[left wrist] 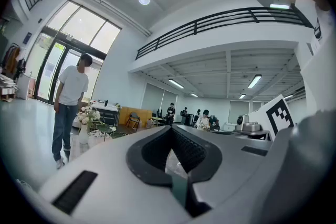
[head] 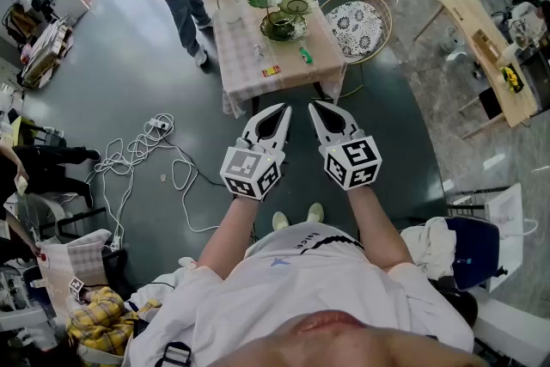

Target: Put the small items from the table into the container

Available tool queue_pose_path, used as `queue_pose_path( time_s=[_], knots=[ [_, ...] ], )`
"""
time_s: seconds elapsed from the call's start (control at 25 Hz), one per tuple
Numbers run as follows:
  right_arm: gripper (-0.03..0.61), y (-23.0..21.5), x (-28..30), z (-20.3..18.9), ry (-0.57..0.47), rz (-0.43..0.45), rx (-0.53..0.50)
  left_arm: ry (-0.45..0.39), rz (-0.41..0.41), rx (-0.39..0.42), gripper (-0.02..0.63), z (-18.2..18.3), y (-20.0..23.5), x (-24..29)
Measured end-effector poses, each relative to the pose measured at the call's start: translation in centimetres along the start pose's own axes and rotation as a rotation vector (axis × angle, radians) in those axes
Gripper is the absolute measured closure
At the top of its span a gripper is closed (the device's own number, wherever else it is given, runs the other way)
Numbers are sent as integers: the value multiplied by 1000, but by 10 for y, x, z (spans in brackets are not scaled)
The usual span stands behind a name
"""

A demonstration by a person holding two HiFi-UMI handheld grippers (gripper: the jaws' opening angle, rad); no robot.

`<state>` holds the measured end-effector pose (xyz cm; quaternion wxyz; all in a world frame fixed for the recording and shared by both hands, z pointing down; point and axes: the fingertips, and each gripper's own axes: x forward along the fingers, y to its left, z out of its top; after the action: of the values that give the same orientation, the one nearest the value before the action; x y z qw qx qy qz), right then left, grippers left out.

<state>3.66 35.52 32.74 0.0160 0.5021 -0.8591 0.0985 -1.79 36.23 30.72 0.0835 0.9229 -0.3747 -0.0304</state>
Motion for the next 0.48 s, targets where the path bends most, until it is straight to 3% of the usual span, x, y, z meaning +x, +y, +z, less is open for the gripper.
queue_pose_path(
  time_s=[0.48],
  knots=[
    [565,0,0,-2,0,0,19,11,4,-1,607,-4,1,2]
  ],
)
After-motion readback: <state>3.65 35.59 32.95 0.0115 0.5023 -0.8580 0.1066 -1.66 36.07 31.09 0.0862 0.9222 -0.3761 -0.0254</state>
